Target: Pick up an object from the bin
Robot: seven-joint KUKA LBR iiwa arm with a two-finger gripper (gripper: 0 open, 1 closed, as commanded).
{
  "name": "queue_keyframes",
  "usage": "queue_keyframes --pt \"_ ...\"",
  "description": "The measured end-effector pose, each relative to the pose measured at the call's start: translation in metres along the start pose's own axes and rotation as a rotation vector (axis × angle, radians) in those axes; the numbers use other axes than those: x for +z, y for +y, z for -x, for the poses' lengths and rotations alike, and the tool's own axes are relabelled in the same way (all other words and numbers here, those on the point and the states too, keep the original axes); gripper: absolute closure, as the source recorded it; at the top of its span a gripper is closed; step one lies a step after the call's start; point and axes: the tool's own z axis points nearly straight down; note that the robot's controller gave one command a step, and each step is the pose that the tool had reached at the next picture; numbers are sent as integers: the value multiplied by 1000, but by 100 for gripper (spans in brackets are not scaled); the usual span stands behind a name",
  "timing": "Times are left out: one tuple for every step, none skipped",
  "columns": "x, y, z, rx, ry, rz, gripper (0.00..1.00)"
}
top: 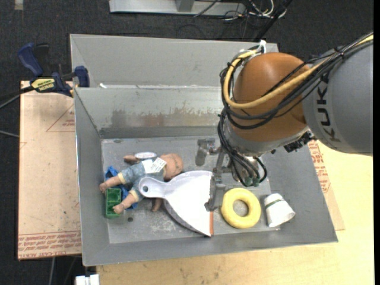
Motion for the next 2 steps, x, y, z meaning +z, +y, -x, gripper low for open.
queue_keyframes --pt "67 2 -10 75 -1 1 0" --pt "109 7 -14 154 5 0 0"
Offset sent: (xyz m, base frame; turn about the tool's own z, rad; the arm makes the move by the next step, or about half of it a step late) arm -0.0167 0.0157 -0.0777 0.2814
